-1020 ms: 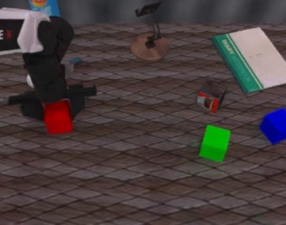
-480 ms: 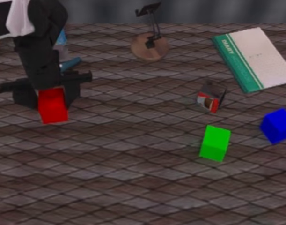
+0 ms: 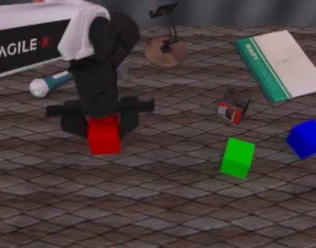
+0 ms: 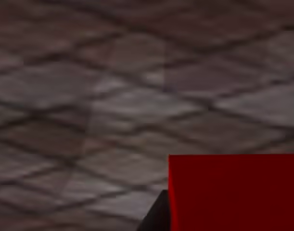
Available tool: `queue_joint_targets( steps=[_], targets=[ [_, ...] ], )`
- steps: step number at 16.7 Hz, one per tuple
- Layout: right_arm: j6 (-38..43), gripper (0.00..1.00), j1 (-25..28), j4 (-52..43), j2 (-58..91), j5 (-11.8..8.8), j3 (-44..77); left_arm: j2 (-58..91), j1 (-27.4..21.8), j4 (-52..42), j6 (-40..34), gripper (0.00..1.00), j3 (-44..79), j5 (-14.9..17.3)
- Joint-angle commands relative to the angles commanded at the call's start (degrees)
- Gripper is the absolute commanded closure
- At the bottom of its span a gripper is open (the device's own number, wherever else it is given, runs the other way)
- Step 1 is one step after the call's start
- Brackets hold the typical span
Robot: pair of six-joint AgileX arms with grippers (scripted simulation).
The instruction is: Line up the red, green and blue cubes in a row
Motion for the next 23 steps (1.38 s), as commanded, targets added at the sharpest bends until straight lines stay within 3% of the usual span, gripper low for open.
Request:
queue_joint_targets(
  steps=[4,10,17,22,23],
  targets=[
    [0.0,0.0,0.0,0.0,0.0,0.0,0.0,-2.13,-5.92,-0.28,-3.54,1.0,-1.59,0.06],
    [0.0,0.0,0.0,0.0,0.0,0.0,0.0,-1.59,-5.85,0.74,-3.38,1.0,-2.14,0.06],
    [0.0,0.0,0.0,0.0,0.0,0.0,0.0,2.67,-6.09,13.42,-3.63,1.0,-10.31,0.1],
    [0.0,0.0,0.0,0.0,0.0,0.0,0.0,3.03,-6.14,14.22,-3.65,1.0,-10.93,0.1],
    [0.0,0.0,0.0,0.0,0.0,0.0,0.0,3.03,-6.14,14.22,-3.65,0.92,-10.93,0.1]
  ],
)
